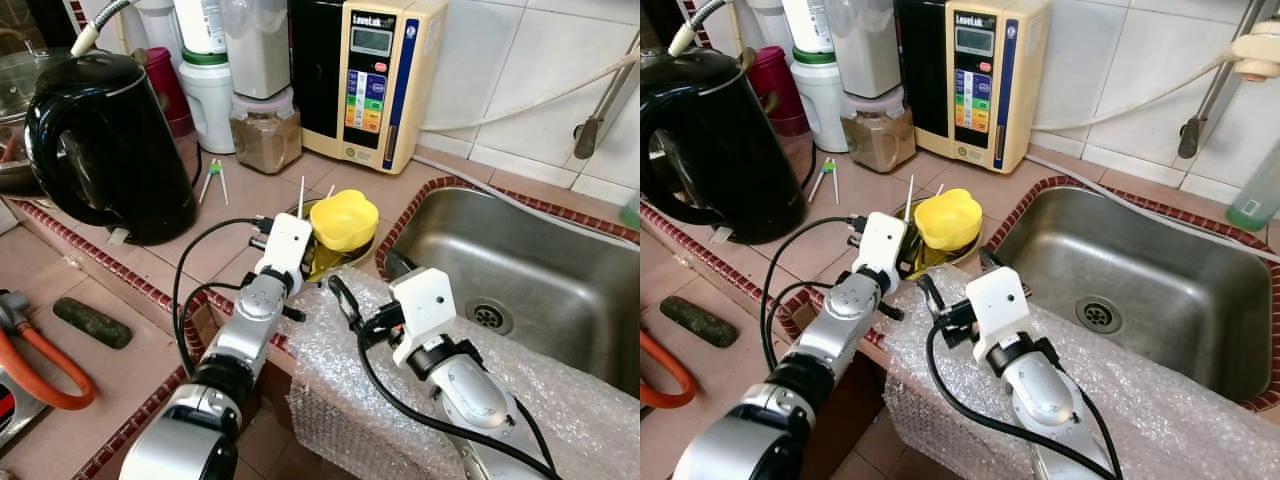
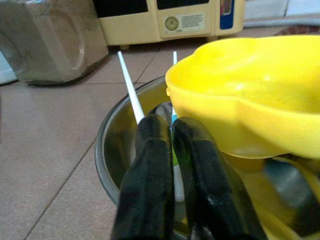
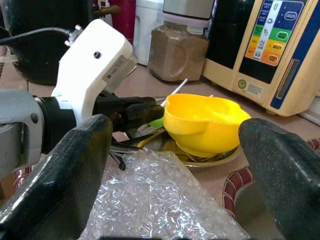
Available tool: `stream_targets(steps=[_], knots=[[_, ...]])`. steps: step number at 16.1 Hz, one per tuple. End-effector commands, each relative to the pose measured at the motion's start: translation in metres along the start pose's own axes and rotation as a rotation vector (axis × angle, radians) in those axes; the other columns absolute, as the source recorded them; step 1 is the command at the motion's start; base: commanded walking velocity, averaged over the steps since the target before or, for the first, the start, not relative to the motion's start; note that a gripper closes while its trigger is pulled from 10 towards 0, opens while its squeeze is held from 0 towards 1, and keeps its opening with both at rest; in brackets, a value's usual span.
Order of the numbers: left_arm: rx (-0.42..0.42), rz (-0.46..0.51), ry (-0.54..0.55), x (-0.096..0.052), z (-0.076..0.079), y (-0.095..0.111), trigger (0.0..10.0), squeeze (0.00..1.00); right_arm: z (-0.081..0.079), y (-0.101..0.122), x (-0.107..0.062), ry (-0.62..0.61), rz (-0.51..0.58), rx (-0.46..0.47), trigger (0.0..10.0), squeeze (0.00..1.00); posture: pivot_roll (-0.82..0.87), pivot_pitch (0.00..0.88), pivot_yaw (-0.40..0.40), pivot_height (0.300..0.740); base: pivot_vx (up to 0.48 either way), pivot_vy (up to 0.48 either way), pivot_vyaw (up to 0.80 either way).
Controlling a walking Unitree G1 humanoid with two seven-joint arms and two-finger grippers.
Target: Kitchen organization
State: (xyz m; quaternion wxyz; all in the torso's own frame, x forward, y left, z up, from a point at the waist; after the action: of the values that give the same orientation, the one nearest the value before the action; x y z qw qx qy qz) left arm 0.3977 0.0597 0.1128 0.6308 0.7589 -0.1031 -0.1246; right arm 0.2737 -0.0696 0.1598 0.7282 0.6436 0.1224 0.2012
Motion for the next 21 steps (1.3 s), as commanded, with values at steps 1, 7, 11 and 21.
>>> stream_targets(steps=[1, 7, 11, 21], knots=[[-0.014, 0.019, -0.007, 0.002, 0.001, 0.009, 10.0, 1.00, -0.002, 0.001, 0.002, 0.009, 0.009, 0.002, 10.0, 0.00, -0.02, 0.000, 0.041, 0.740, 0.000, 0.000, 0.00], [-0.079, 0.098, 0.059, 0.000, -0.005, 0.027, 10.0, 1.00, -0.003, 0.003, 0.005, 0.023, 0.021, -0.006, 10.0, 0.00, -0.01, 0.000, 0.029, 0.740, 0.000, 0.000, 0.00], [-0.105, 0.135, 0.106, -0.002, -0.018, 0.036, 10.0, 1.00, 0.000, 0.005, 0.006, 0.014, 0.030, -0.012, 10.0, 0.00, -0.01, 0.000, 0.026, 0.740, 0.000, 0.000, 0.00], [-0.163, 0.140, 0.065, -0.006, -0.023, 0.040, 10.0, 1.00, 0.003, 0.001, 0.001, 0.002, 0.016, -0.015, 10.0, 0.00, -0.01, 0.000, 0.016, 0.740, 0.000, 0.000, 0.00]])
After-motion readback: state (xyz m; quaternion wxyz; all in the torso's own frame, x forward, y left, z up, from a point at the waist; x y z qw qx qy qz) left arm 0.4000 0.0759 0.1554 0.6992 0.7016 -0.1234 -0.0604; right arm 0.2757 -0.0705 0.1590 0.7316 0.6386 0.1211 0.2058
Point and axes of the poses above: a point about 5 cm out from each wrist's last joint towards the gripper, its own x axis pointing out of the wrist towards the gripper, its own y axis along the axis of the wrist's last joint, z = x × y, the point moved 4 cm from there along x, pointing out of the wrist towards the gripper, and after that the axes turned 1 degree about x, right-handed, at the moved point
